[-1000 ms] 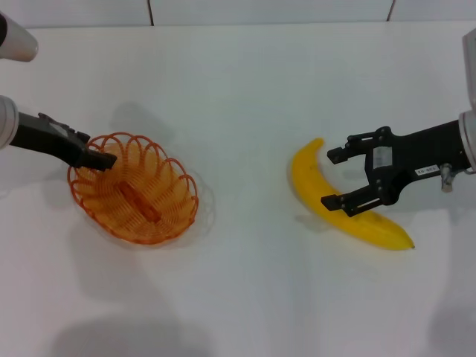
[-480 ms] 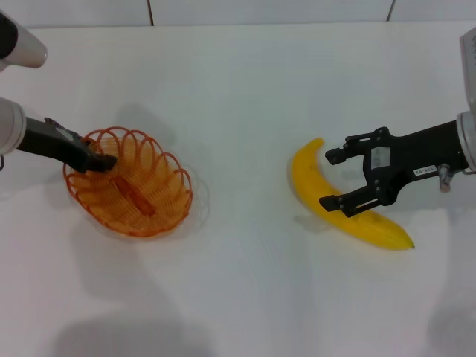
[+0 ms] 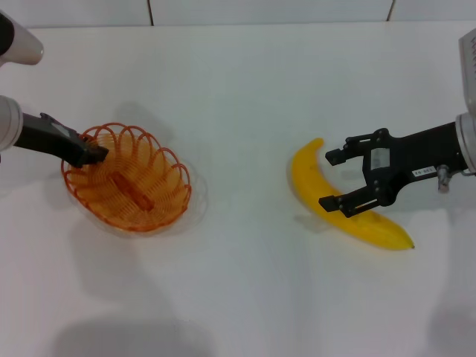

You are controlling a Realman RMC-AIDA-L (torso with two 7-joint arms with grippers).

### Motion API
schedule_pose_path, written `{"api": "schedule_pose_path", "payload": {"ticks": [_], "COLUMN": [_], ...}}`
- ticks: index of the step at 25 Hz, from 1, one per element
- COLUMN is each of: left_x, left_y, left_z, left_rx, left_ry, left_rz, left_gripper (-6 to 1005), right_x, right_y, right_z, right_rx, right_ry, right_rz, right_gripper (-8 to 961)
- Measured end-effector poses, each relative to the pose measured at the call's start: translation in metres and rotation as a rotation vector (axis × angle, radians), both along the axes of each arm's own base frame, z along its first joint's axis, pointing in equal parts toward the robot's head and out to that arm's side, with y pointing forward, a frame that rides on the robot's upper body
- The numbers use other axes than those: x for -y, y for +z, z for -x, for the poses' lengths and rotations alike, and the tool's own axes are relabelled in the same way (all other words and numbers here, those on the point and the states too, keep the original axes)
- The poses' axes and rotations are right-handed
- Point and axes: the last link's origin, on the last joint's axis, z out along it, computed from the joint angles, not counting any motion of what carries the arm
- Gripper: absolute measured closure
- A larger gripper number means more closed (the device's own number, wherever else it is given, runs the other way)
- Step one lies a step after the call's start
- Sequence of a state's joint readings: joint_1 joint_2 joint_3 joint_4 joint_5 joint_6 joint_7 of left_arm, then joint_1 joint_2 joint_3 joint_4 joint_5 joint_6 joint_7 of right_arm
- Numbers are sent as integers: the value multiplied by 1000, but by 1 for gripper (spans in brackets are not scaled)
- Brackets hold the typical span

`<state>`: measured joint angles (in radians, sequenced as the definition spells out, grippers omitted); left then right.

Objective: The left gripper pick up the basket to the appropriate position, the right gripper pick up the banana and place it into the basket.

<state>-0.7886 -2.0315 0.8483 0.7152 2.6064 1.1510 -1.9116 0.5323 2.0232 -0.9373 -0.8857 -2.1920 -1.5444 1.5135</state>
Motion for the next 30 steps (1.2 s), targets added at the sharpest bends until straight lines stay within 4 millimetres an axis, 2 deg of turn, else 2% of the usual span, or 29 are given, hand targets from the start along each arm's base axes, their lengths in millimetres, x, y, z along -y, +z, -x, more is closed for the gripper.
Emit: {"api": "schedule_pose_path", "payload": {"ticks": [8, 18, 23, 30], "left_x": [0, 3, 4, 7], "left_y": [1, 16, 21, 17], "left_z": [-2, -19, -29, -35], "left_rx": [14, 62, 131, 306], "left_ry": [8, -18, -40, -21], "left_rz": [1, 19, 6, -28], "left_gripper": [770, 851, 891, 914], "right_x": [0, 0, 0, 0], "right_y": [0, 2, 2, 2], "right_z": [0, -2, -3, -2], "right_rx": [0, 0, -1, 3], "right_ry": [-1, -8, -11, -4], "right_rz": [0, -6, -8, -5], "right_gripper": [68, 71, 73, 75]}}
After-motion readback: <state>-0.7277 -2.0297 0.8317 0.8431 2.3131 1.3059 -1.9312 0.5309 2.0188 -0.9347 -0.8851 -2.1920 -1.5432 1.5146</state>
